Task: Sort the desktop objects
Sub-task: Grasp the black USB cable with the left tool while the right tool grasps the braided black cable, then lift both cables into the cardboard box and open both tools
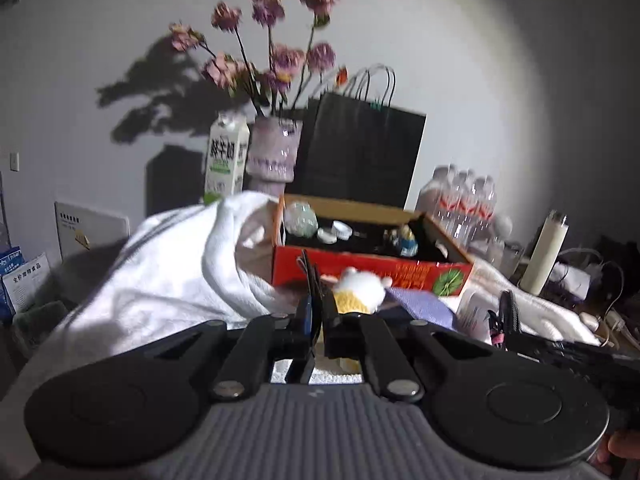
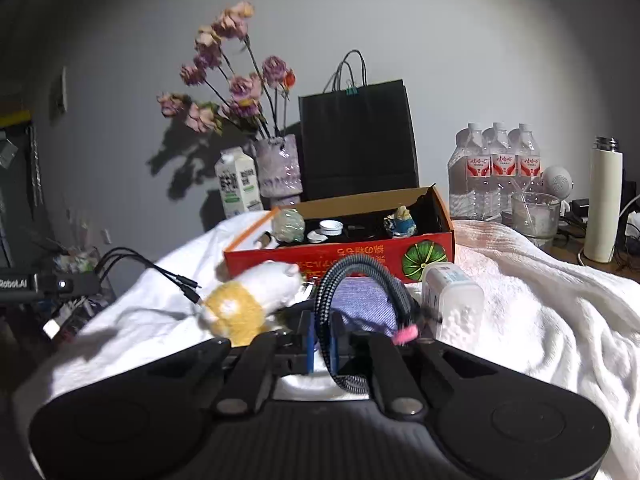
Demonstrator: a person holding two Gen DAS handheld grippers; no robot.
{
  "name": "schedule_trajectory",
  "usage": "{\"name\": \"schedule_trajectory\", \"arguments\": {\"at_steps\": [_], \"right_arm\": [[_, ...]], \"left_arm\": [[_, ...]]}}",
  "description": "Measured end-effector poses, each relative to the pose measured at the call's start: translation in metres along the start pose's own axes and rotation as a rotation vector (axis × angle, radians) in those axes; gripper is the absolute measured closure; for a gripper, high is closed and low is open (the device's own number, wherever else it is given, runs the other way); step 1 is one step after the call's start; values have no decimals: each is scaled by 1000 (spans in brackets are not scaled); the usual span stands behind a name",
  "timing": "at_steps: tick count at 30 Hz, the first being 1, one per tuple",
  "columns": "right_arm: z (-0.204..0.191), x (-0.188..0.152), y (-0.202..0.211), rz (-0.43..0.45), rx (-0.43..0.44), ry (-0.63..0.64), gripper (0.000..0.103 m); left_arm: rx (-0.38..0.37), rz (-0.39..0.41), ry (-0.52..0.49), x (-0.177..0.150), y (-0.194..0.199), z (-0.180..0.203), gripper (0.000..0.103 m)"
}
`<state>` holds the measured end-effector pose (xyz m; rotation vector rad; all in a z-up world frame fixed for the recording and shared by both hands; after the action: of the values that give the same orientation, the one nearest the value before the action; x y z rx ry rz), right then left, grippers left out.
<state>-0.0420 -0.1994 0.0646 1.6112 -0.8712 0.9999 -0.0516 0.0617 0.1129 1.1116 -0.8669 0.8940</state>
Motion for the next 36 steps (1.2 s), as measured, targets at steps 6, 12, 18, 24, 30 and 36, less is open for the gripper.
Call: {"name": "schedule_trajectory", "arguments": {"at_steps": [6, 12, 18, 24, 30, 36], "right_arm": [[-9, 2, 37, 49, 64, -21, 98], [4, 7, 61, 85, 131, -110, 99], [24, 16, 72, 110, 182, -201, 98], [29, 51, 56, 120, 185, -160, 98], [36, 117, -7, 100, 192, -99, 98], [41, 170, -122, -5, 141, -58, 98]], "left_arm": [[1, 23, 33, 2, 24, -1, 97], [-20, 48, 39, 5, 41, 5, 97], [-37, 105, -13, 18, 41, 16, 97], [-96, 35, -86, 59, -9, 25, 97], [-144, -49, -116, 114, -97, 36, 97], [-143, -164, -118, 139, -214, 34, 97]]}}
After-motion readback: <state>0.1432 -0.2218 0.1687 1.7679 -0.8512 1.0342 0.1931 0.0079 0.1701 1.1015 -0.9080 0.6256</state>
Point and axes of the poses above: each gripper's, at about its wrist camera, not at the fingertips, and y roughly against the way its jaws point, z to its right, x to its top, the point moved 3 cm from there along -y, roughly the way its jaws point, and after that the axes turned 4 degrees about -x, right-handed, at the moved point
